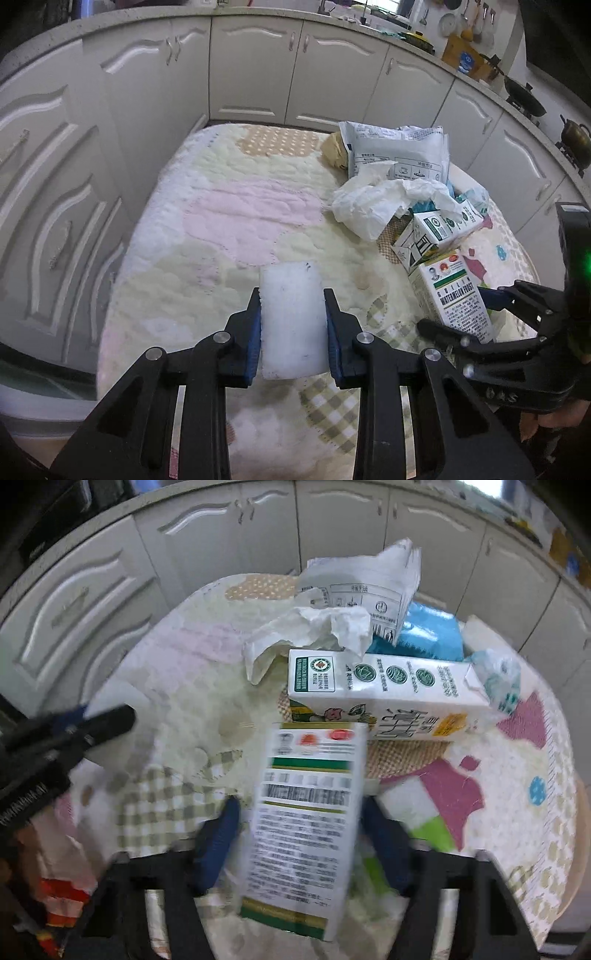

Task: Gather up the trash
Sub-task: 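Grasp the white sponge with the left tool while the right tool grasps the Guilin Watermelon Frost box, then carry the sponge and box over the beige bucket and open both tools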

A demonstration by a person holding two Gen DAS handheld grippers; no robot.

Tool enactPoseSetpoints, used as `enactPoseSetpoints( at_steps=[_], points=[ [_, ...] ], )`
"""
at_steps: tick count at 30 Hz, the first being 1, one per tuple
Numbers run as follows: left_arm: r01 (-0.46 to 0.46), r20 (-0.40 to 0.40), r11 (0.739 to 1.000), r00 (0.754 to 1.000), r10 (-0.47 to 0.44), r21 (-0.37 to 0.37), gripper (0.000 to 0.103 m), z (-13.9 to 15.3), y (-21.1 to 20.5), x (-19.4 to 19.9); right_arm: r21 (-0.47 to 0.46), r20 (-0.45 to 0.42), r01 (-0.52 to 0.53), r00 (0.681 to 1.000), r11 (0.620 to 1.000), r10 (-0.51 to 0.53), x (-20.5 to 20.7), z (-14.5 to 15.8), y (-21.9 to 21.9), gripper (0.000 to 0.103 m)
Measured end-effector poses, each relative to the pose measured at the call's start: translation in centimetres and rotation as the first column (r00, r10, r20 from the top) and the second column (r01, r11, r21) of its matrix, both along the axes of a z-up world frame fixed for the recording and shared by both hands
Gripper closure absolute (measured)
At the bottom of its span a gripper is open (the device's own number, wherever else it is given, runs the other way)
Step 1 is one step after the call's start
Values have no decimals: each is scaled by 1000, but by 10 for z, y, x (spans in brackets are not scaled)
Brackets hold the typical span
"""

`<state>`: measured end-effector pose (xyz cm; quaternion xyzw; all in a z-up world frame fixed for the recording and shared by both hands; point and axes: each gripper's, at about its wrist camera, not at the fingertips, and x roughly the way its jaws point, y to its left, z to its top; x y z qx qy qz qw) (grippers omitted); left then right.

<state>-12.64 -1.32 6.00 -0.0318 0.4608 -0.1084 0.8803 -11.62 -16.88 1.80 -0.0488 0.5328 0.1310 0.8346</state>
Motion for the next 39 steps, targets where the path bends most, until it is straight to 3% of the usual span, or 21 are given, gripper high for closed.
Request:
enactPoseSetpoints(
  at_steps=[2,8,13,30,39],
  points=[
    [-1,0,1000,1000,1,-11,76,1,1,-3,79,-5,-1,1000,997,2,-2,7,-9,47],
    [23,4,997,1000,-22,-71,76,12,-3,-7,197,59,-9,998,980,-2,-17,39,-36,48],
    [68,38,994,997,-65,-82,76,28,-22,-14,237,101,28,994,971,-53,-33,57,-65,48],
    [235,87,971,969,-230,-51,76,53,-123,-20,254,152,197,959,947,-240,-64,81,-163,48],
    [309,91,950,948,-305,-38,76,57,-171,-20,246,157,307,924,920,-350,-75,81,-220,49]
  ],
)
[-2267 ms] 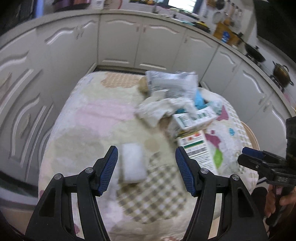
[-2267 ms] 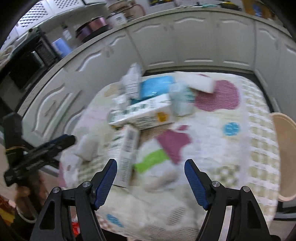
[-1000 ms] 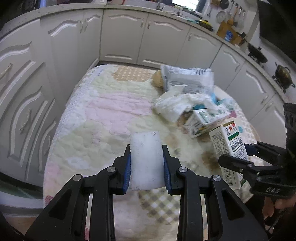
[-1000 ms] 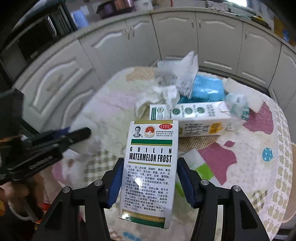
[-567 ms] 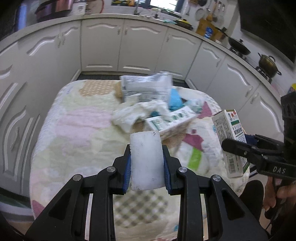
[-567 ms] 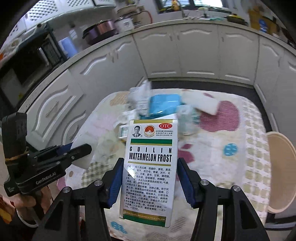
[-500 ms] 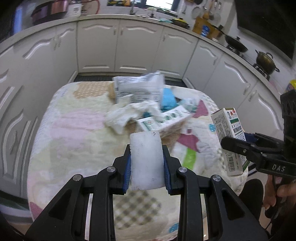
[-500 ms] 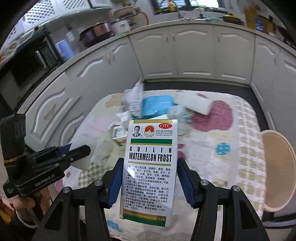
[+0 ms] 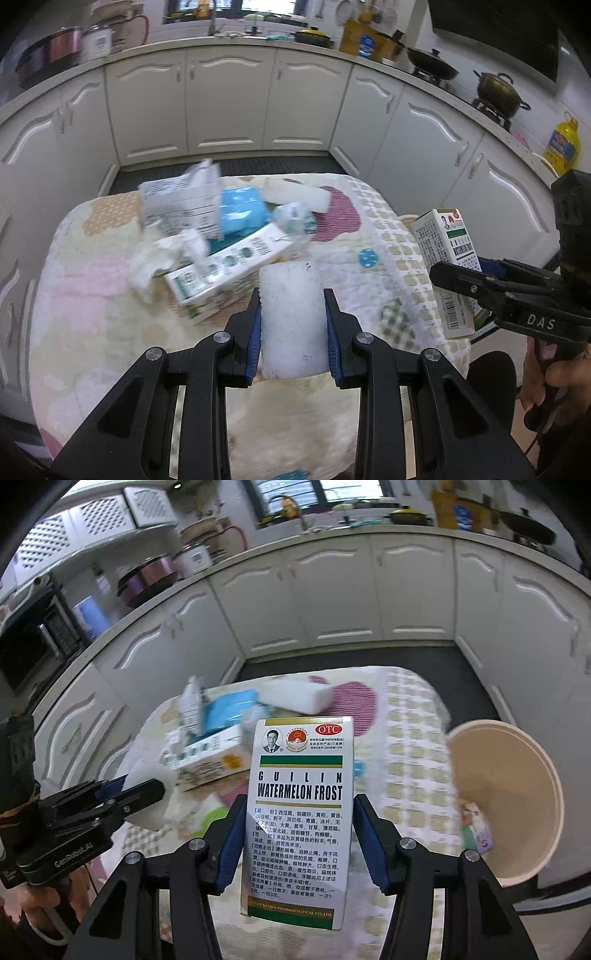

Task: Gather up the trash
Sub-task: 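Carry the sponge and box over the beige bucket and open both tools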

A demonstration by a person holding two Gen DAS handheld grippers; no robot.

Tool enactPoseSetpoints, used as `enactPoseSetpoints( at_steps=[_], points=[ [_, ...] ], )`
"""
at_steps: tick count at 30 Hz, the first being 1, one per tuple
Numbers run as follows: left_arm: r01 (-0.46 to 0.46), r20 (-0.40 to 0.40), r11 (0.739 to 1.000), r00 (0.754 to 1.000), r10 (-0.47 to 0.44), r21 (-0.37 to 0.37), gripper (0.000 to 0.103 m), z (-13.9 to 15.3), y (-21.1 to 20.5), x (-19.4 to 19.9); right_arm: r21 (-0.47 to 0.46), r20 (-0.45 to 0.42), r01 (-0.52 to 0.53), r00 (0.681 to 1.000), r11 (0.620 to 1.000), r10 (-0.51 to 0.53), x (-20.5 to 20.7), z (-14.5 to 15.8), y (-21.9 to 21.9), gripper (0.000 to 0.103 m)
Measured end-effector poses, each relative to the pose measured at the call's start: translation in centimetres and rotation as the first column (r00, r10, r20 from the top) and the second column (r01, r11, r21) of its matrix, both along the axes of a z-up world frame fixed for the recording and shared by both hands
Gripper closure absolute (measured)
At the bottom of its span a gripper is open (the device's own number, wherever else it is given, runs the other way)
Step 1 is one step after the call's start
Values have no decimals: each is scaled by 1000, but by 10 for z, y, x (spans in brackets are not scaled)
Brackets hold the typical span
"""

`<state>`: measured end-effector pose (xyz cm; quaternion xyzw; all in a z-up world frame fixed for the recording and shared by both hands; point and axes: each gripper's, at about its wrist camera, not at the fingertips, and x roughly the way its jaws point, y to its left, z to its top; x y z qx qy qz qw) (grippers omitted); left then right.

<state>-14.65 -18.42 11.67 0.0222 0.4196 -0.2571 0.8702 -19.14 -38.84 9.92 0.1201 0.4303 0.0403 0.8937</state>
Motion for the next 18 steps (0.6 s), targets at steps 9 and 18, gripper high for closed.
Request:
enactPoseSetpoints(
  at_steps=[9,18],
  points=[
    [93,1,996,996,-93,14,76,0,-62,5,1,-22,121,992,993,-121,-13,-8,-62,49],
    [188,-19,982,982,-187,21,76,-5,-127,11,-14,-49,232,971,973,-232,-25,-21,-121,49]
  ],
)
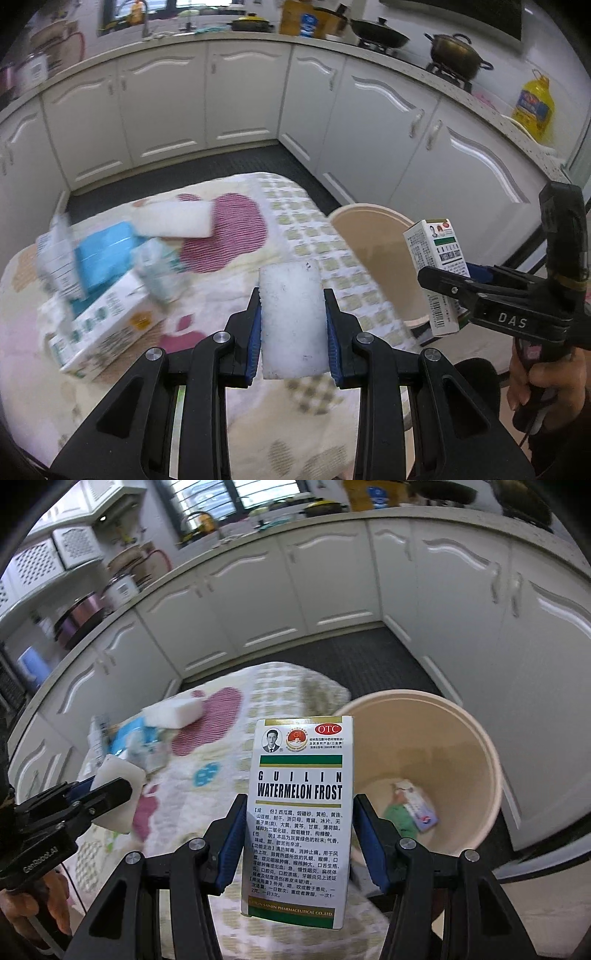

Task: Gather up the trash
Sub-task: 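Carry the sponge and box over the beige bucket and open both tools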

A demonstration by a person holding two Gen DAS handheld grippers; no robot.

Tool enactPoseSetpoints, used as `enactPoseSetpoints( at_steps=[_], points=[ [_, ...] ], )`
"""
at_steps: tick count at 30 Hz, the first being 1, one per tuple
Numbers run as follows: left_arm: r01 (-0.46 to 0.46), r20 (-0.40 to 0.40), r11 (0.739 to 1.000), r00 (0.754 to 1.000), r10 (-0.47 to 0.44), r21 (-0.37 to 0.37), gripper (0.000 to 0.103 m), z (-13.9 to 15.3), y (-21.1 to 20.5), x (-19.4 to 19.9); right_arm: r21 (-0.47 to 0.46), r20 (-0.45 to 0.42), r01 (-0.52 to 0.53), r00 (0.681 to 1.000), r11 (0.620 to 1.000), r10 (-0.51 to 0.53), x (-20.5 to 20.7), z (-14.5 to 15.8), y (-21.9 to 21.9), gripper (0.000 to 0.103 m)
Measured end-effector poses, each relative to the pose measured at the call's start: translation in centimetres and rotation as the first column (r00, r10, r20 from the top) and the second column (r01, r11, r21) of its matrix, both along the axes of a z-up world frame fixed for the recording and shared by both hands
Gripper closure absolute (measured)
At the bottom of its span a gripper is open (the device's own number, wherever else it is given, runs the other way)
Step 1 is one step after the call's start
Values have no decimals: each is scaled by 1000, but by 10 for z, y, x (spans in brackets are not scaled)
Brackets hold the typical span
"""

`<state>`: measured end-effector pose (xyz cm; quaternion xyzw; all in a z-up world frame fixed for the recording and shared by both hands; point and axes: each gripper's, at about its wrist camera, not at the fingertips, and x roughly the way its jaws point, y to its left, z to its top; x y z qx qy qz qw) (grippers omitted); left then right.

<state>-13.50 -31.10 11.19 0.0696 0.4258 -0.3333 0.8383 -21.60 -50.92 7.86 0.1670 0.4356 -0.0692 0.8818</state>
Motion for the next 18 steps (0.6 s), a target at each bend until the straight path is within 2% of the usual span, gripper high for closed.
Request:
enactPoseSetpoints(
  at_steps=[4,12,18],
  points=[
    [32,-15,999,999,-32,8,76,-5,-27,3,9,-20,46,999,999,-45,-1,-11,-26,49],
    [87,-102,996,991,-88,-13,76,-22,-84,18,17,-66,123,990,992,-122,3,-34,-69,49],
    [121,-152,991,980,-127,-49,76,-32,-128,28,20,-88,170,982,985,-167,12,-49,-94,49]
  ],
)
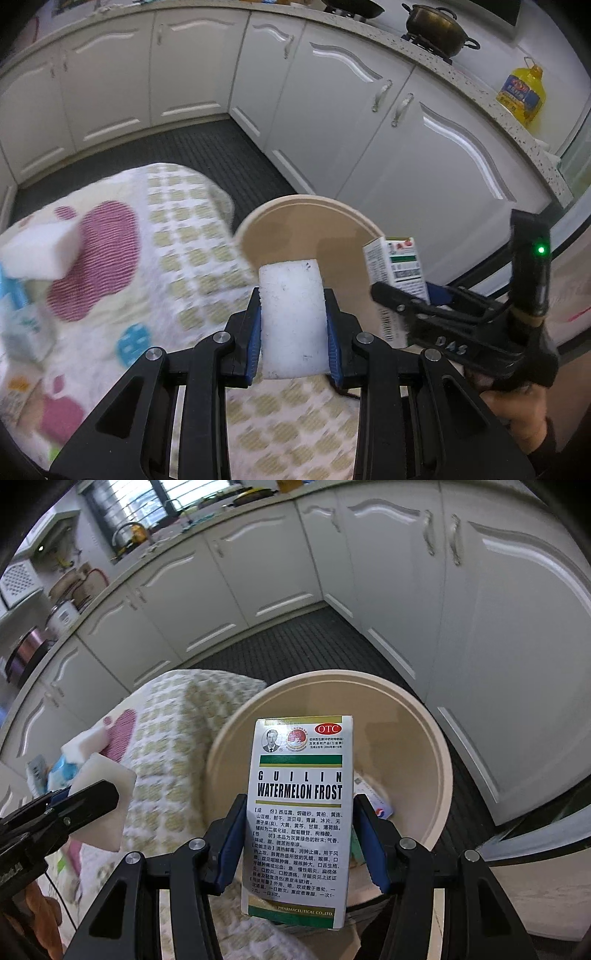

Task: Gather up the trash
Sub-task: 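Carry the sponge and box over the beige bucket and open both tools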

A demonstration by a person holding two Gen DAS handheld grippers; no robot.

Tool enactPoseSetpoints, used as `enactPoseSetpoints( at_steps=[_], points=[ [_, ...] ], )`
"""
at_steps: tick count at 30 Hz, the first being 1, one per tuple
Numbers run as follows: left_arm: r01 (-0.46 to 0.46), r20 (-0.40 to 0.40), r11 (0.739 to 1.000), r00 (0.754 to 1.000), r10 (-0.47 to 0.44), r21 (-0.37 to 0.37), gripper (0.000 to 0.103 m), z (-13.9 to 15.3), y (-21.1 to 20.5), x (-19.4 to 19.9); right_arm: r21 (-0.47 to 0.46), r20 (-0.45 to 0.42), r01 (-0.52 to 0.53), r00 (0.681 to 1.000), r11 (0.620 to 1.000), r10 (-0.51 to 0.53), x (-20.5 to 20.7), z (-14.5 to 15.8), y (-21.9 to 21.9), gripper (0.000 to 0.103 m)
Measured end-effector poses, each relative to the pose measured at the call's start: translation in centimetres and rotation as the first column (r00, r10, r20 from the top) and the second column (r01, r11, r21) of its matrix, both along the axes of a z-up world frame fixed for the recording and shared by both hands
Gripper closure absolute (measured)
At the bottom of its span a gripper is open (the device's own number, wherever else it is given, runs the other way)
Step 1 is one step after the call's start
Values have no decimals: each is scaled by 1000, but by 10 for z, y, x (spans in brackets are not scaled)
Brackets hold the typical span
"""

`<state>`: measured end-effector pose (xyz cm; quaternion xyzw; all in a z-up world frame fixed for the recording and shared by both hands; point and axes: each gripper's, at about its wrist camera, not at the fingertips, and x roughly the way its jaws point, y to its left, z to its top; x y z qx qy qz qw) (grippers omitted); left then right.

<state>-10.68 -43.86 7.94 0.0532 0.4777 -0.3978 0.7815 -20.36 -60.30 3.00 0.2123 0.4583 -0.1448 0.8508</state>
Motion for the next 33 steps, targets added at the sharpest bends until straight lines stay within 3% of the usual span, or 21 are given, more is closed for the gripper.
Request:
enactPoseSetpoints(
  at_steps=[3,5,7,9,22,33],
  points=[
    [4,-22,1000,1000,-5,-18,75,-5,-14,5,14,18,19,1000,1000,-19,3,-3,-9,48],
    [2,-46,999,999,-3,-34,70,-11,-20,10,8,15,52,999,999,-52,0,-4,-15,41],
    [-17,-65,999,998,15,-39,54,-16,-23,16,3,24,64,998,998,-64,-2,-3,-16,40],
    [-32,-77,998,997,28,-51,48,-20,-21,19,4,20,66,998,998,-66,-5,-5,-16,39],
    [-85,-58,996,995,83,-30,48,-14,12,12,6,4,44,999,999,-44,-7,-7,8,39],
    [-113,50,994,992,113,-12,48,8,40,-6,-27,33,6,999,1000,-5,-5,12,38,39]
  ],
)
